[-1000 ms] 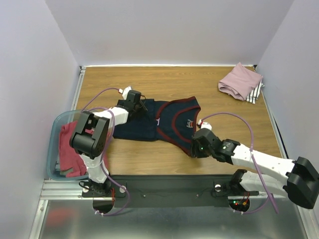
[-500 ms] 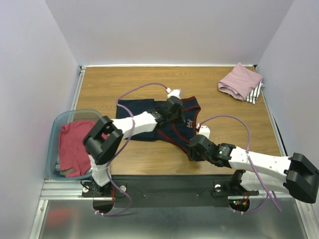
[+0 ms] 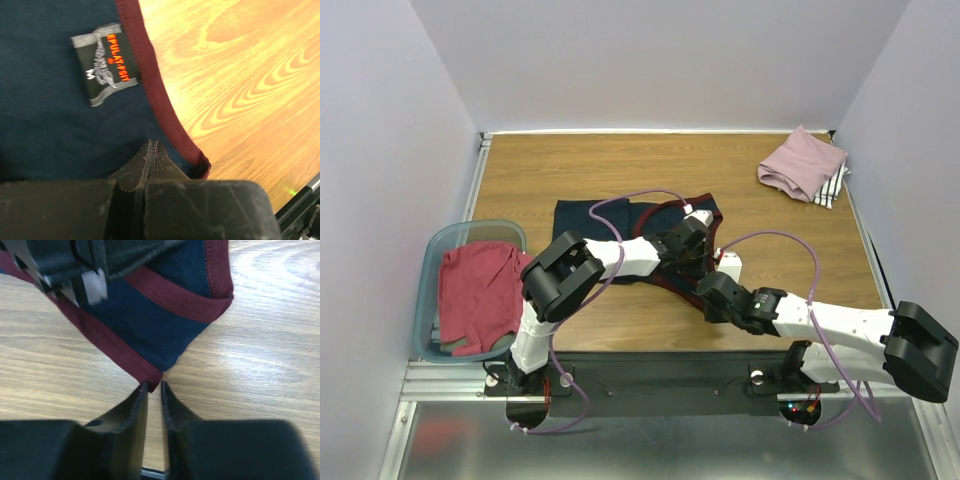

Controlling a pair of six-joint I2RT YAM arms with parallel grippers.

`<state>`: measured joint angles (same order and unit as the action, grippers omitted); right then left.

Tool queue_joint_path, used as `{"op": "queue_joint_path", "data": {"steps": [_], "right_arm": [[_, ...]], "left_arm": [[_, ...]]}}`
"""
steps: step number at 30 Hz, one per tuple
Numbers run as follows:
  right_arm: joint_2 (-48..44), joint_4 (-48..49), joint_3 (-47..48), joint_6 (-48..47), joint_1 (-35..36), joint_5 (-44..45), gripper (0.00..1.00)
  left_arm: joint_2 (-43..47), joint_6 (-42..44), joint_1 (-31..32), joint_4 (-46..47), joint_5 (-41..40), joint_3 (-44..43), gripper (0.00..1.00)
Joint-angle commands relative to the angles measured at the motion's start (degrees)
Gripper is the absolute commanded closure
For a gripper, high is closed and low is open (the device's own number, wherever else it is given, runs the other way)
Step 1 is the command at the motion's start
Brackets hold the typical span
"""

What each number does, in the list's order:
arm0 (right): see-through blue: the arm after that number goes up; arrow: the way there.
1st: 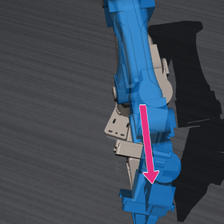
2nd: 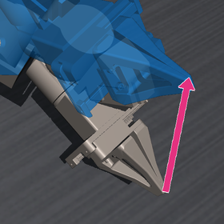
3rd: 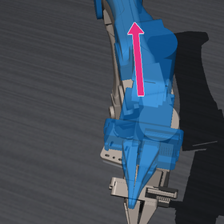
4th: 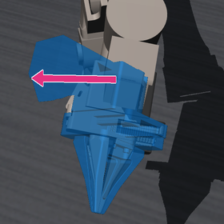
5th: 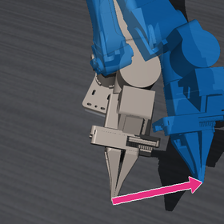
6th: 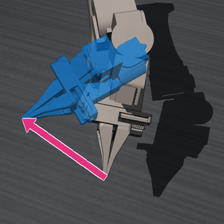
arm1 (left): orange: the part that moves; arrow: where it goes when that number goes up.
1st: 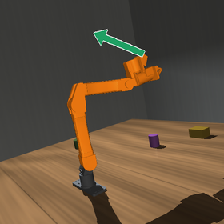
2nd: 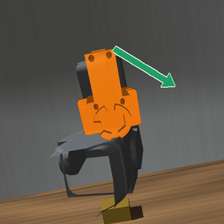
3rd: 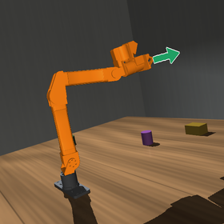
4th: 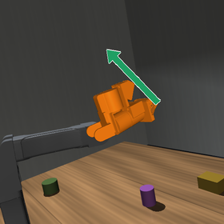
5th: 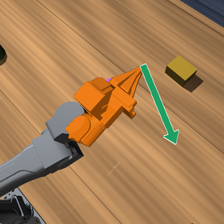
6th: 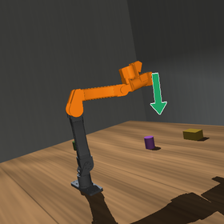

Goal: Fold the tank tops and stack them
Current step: Fold the tank top

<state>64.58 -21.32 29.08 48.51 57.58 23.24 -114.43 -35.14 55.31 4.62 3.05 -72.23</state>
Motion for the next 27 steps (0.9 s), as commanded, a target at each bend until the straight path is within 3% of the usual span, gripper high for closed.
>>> {"op": "queue_joint_path", "data": {"steps": [1,5,15,27], "right_arm": [[0.2,2.2,1.5,0.8,0.6,4.1,0.84],[-0.9,0.6,3.7,1.0,0.6,6.3,0.90],[1.9,-4.2,11.3,-0.2,0.6,11.7,0.90],[3.5,-8.0,14.1,-1.9,-2.8,18.6,0.90]], "left_arm": [[-0.6,1.6,1.2,1.7,2.3,-2.5,1.00],[-1.1,1.6,1.4,2.0,2.8,-1.8,1.00],[-0.3,2.2,1.8,3.2,4.2,0.3,1.00],[-0.1,3.5,1.7,2.4,6.8,-1.1,1.00]]}}
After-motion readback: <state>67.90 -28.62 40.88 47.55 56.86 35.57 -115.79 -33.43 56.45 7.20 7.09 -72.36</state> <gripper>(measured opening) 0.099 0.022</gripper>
